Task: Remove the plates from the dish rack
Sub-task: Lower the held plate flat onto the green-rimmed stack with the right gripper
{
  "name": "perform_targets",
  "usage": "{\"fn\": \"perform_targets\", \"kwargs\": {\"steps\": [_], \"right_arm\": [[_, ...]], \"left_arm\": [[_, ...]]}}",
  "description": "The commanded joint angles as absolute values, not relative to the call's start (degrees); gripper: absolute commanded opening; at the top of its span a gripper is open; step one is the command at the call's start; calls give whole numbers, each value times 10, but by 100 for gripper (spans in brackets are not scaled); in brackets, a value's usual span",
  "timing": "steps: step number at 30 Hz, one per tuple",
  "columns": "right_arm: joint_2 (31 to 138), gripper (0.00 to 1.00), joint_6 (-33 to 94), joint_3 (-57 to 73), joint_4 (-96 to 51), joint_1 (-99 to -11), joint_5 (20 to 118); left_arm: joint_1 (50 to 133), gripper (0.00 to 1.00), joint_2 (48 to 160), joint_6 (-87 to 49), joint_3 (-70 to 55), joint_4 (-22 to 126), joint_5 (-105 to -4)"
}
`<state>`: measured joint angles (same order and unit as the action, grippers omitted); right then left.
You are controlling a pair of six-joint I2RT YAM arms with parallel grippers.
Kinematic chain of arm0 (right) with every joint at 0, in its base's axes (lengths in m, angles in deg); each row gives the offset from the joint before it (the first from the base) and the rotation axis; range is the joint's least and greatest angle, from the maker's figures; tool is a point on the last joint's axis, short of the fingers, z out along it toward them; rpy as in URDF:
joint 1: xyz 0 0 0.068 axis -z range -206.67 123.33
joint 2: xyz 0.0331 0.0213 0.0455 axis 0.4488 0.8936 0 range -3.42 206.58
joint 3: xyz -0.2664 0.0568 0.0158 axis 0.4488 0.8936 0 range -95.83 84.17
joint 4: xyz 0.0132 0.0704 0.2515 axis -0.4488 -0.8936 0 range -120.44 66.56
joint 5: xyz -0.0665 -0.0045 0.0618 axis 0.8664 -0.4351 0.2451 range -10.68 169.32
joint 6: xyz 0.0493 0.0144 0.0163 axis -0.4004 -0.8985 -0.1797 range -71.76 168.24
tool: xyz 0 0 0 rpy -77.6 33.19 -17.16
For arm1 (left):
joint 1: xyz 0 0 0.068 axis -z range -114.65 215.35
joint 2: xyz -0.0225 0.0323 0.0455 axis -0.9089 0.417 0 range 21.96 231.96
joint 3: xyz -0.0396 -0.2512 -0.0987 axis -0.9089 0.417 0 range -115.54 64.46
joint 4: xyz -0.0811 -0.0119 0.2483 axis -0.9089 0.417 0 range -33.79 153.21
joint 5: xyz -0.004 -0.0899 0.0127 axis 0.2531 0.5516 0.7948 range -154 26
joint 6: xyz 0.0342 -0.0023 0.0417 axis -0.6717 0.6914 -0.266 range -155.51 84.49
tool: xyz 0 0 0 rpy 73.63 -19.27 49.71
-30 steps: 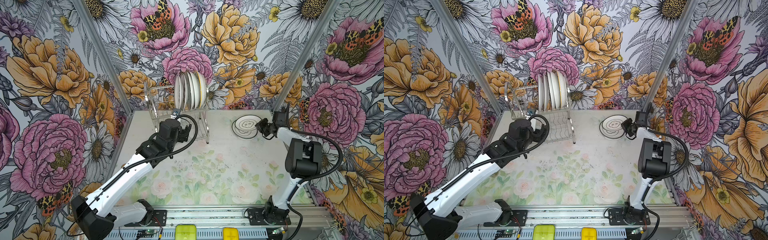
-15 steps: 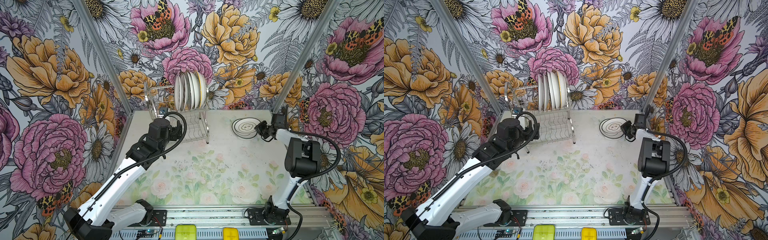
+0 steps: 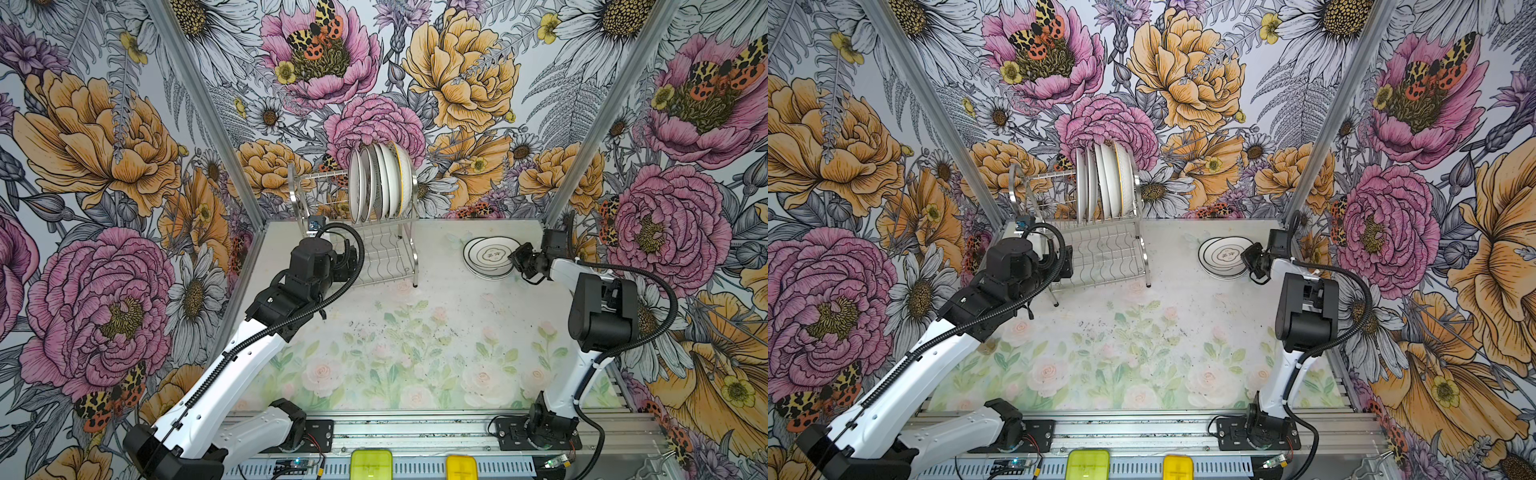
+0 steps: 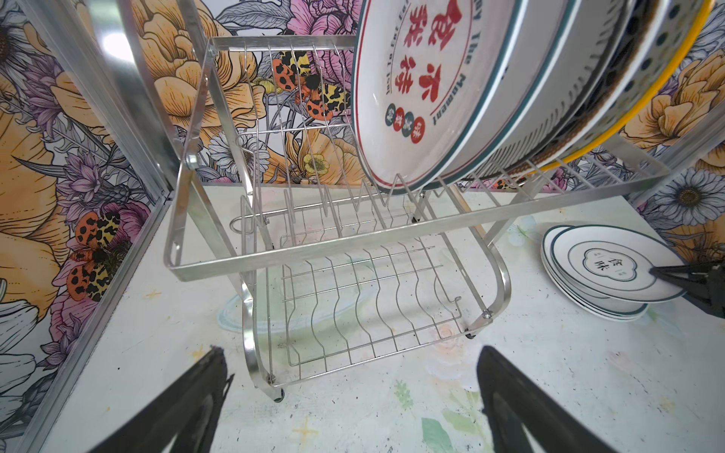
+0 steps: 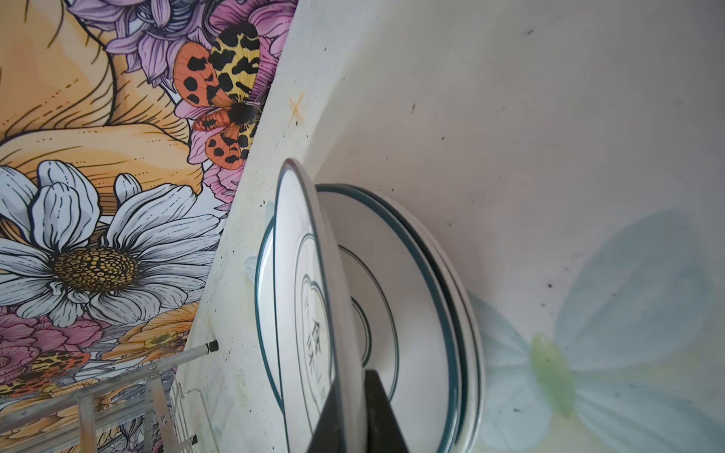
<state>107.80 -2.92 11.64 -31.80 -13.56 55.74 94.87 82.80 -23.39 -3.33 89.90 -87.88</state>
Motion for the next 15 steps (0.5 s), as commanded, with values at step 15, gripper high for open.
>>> {"fn": "perform_targets", "kwargs": {"steps": [15], "right_arm": [[1066, 40, 18, 120, -388, -147, 622]], "left_arm": [[940, 99, 826, -224, -32, 903, -860]]}}
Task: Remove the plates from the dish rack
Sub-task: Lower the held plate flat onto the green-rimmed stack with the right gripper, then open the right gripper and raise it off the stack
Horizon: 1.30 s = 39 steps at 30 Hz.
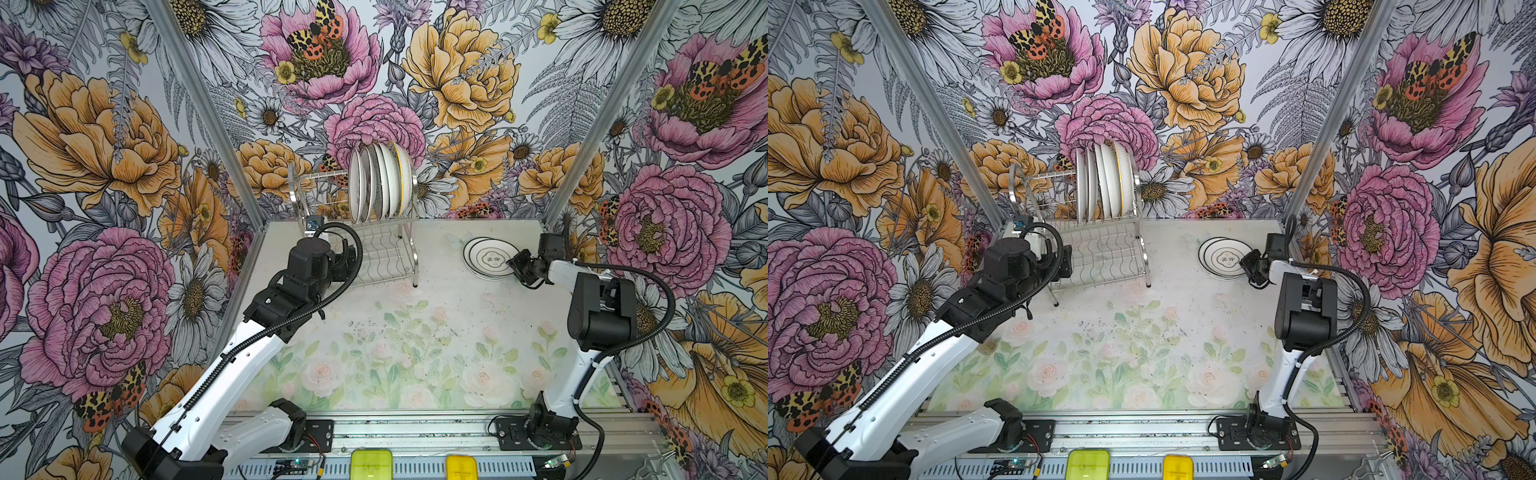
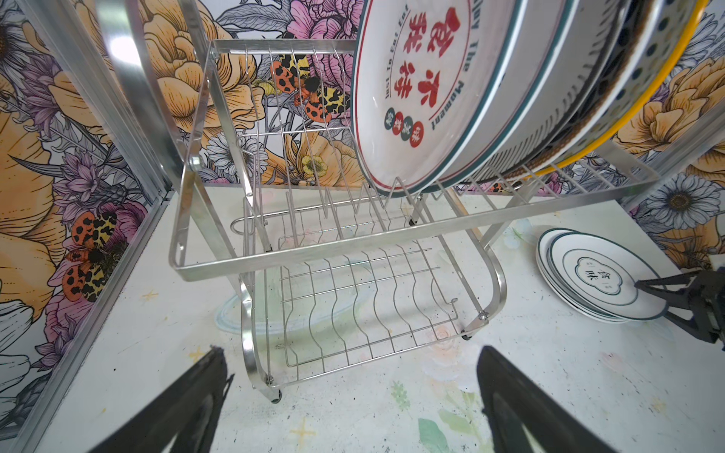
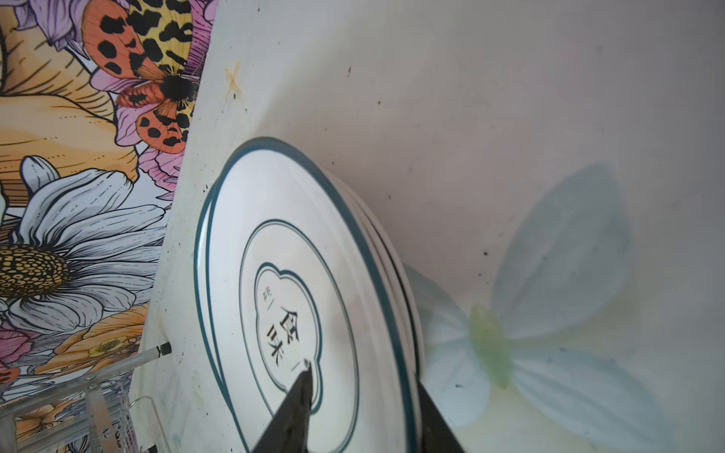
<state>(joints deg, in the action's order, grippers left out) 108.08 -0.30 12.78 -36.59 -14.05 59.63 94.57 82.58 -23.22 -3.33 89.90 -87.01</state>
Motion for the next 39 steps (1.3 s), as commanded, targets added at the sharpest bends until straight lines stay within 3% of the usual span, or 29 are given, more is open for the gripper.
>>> {"fn": "perform_targets", "kwargs": {"steps": [1, 7, 19, 39], "right_arm": [[1067, 41, 21, 118, -395, -149, 628], [1062, 56, 43, 105, -425, -162, 664], [1081, 74, 99, 37, -491, -196, 733], [1113, 78, 163, -27, -566, -233, 844]], "left_arm": [[940, 99, 827, -225, -33, 902, -859], [939, 99, 829, -225, -33, 903, -858], [934, 99, 833, -226, -30, 904, -854], [922, 99, 816, -226, -24, 911, -851]]}}
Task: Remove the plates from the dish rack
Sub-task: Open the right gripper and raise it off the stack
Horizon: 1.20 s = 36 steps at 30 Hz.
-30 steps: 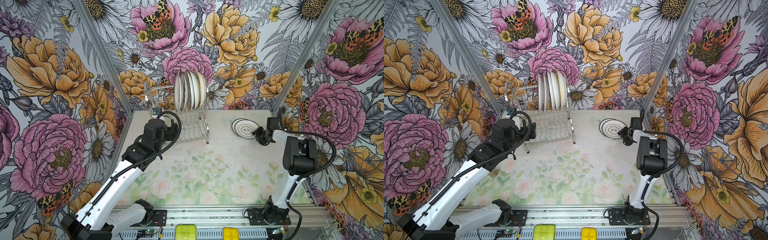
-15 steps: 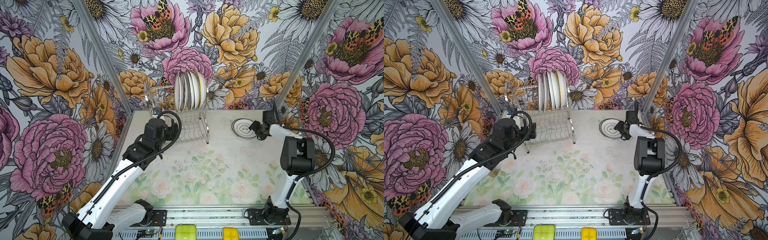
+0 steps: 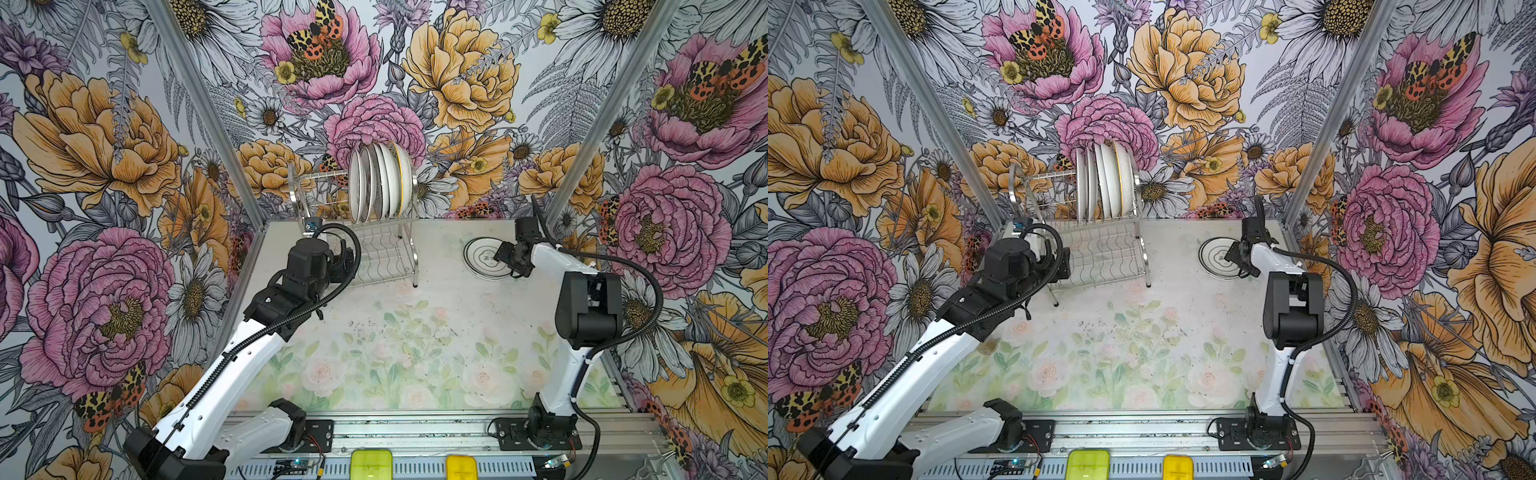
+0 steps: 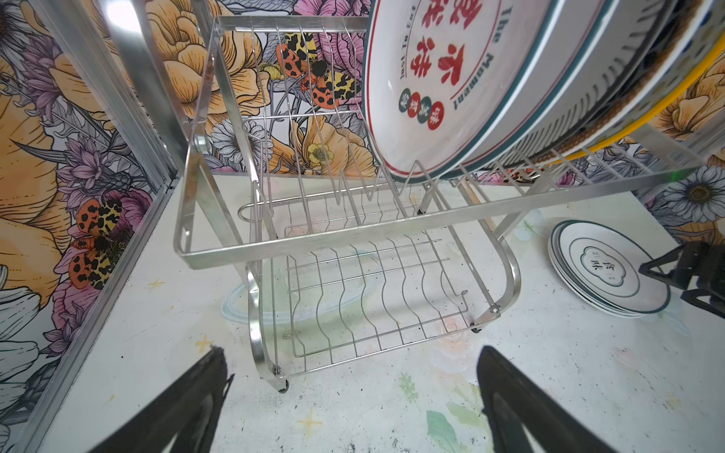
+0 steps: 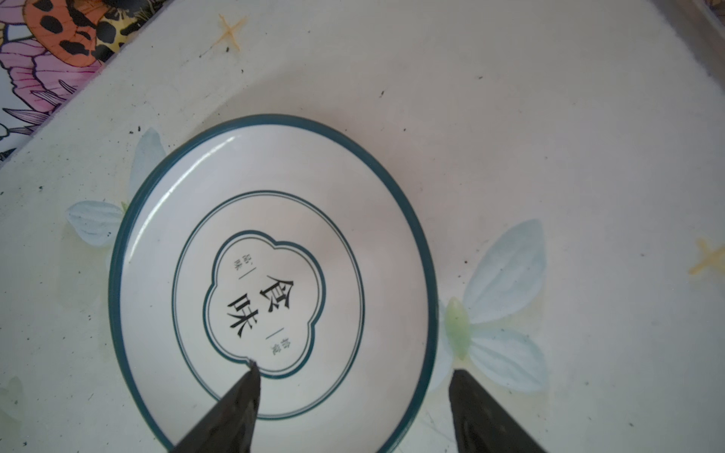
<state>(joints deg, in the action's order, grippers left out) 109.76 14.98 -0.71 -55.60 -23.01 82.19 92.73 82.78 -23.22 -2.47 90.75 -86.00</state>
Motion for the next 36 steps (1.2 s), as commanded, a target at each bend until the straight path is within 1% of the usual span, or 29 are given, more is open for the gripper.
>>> {"fn": "perform_targets", "kwargs": {"steps": [1, 16, 23, 28, 36], "right_arm": [[1118, 78, 163, -30, -567, -233, 845], [1160, 78, 174, -70, -568, -244, 815], [1165, 79, 173, -65, -573, -246, 805], [1148, 79, 175, -54, -573, -246, 812], [1083, 79, 181, -43, -577, -246, 820]], "left_arm": [[922, 99, 815, -226, -25, 911, -852], [915, 99, 810, -220, -34, 919, -855], [908, 99, 811, -213, -38, 918, -860], [906, 99, 819, -215, -44, 919, -849], [902, 99, 839, -214, -69, 926, -824]]}}
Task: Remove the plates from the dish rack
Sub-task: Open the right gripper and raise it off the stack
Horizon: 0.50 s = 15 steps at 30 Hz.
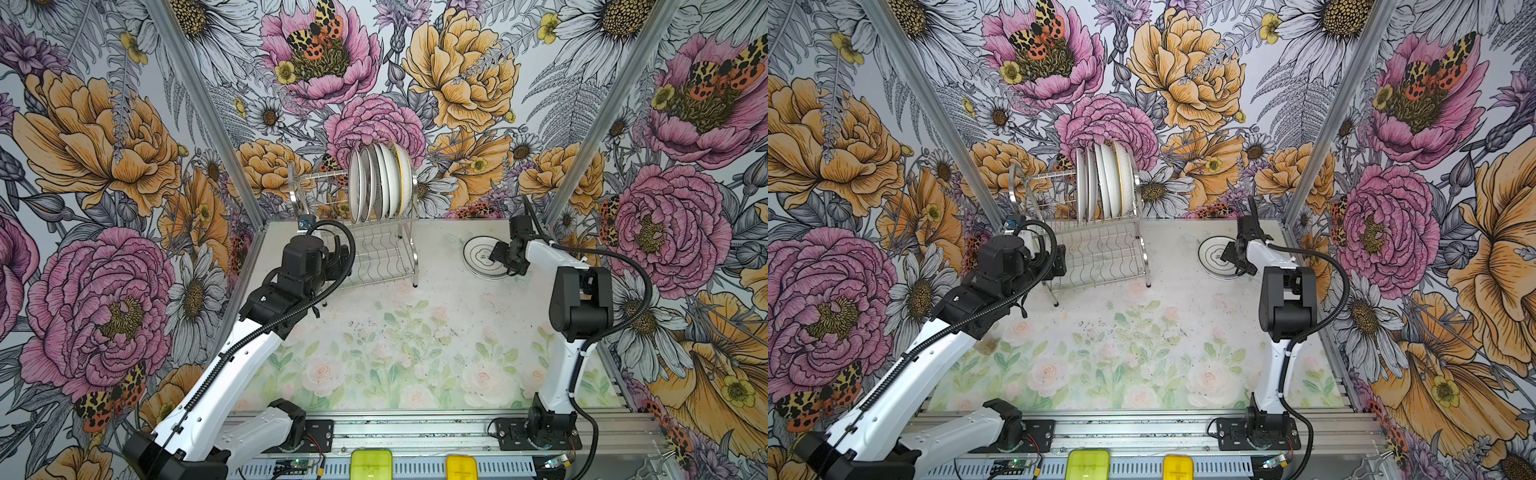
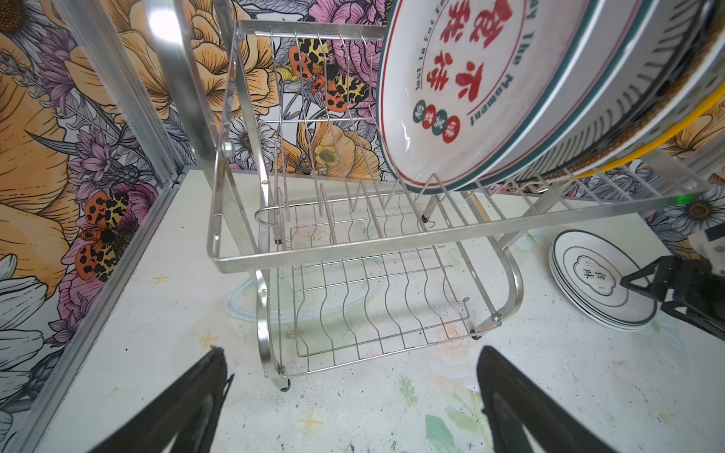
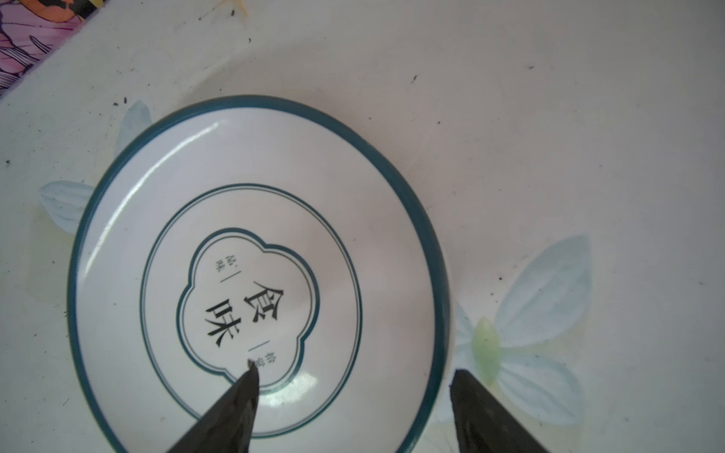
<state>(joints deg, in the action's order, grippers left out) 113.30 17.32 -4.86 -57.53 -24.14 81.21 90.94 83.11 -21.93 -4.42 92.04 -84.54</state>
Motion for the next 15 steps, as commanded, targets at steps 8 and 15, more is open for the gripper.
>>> {"fn": "perform_targets", "kwargs": {"steps": [8, 15], "right_arm": [[1007, 93, 167, -14, -575, -245, 773], [925, 99, 184, 17, -568, -246, 734]], "left_arm": [[902, 99, 869, -227, -125, 956, -764], [905, 99, 882, -196, -158, 960, -755]]}}
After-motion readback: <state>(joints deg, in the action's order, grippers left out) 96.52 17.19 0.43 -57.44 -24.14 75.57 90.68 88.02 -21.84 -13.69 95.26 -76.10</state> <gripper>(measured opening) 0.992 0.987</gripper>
